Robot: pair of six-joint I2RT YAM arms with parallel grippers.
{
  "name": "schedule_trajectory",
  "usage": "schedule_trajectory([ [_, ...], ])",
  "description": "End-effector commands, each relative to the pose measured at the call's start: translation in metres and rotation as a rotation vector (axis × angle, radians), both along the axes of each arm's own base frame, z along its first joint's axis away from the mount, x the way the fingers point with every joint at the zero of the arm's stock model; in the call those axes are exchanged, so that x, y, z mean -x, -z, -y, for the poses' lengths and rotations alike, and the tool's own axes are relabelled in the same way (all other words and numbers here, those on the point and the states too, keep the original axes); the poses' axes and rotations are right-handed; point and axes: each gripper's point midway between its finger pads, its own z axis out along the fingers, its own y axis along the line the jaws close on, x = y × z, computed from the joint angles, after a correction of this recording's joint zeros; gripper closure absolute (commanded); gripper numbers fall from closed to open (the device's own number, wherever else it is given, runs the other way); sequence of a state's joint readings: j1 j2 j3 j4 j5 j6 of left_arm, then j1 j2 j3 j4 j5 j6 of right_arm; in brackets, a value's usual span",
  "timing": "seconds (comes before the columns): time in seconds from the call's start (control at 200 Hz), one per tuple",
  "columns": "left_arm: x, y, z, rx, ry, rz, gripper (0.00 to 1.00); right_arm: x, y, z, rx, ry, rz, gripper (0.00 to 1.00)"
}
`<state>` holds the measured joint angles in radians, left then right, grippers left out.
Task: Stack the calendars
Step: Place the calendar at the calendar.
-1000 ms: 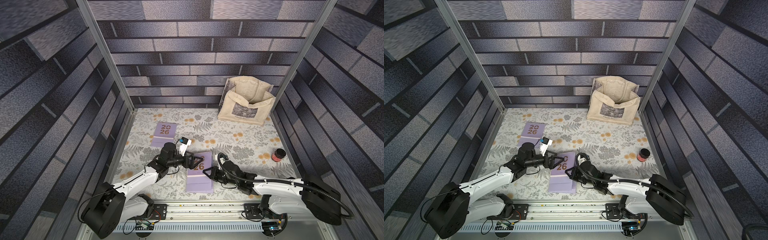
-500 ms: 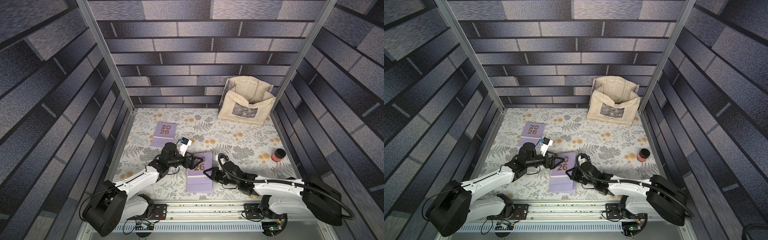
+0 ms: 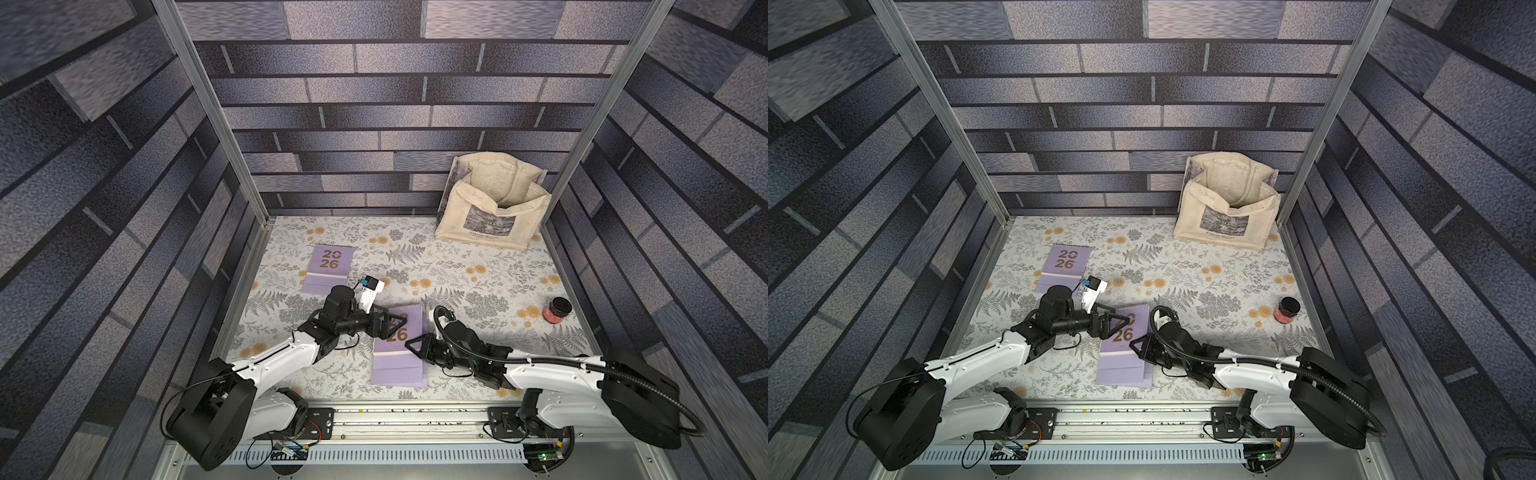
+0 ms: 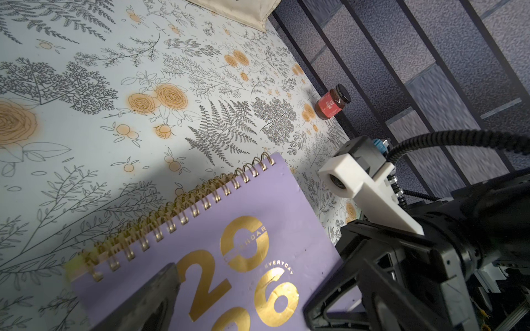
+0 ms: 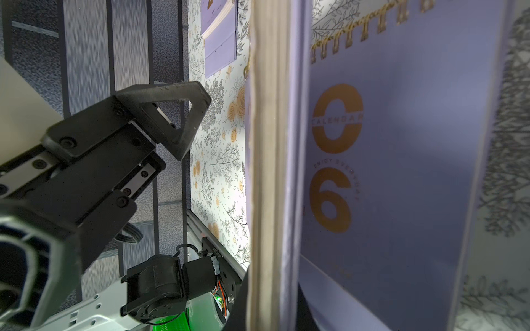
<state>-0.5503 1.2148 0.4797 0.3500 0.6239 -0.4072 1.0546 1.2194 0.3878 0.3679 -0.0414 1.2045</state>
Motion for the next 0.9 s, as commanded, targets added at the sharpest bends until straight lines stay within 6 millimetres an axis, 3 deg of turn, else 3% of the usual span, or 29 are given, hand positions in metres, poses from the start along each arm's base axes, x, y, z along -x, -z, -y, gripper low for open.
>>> schedule_trajectory([
  [0.0, -0.003, -0.008, 0.006, 0.005, 0.014, 0.017, 0.00, 0.014, 0.052, 0.039, 0.204, 0.038, -0.084, 0.86],
  [0.205, -0.002, -0.007, 0.007, 0.002, 0.018, 0.013, 0.00, 0.014, 0.053, 0.042, 0.208, 0.044, -0.078, 0.85],
  [0.421, -0.003, -0.007, 0.006, 0.000, 0.014, 0.015, 0.00, 0.012, 0.046, 0.029, 0.186, 0.006, -0.050, 0.89],
  [0.586, -0.003, -0.008, 0.007, -0.002, 0.017, 0.017, 0.00, 0.008, 0.031, 0.018, 0.126, -0.021, -0.002, 1.00],
  [0.761, -0.004, -0.010, 0.006, -0.002, 0.015, 0.022, 0.00, 0.004, 0.005, 0.011, 0.062, -0.033, 0.069, 1.00],
  [0.892, -0.004, -0.012, 0.007, 0.000, 0.016, 0.024, 0.00, 0.001, -0.005, 0.017, 0.033, -0.005, 0.099, 1.00],
])
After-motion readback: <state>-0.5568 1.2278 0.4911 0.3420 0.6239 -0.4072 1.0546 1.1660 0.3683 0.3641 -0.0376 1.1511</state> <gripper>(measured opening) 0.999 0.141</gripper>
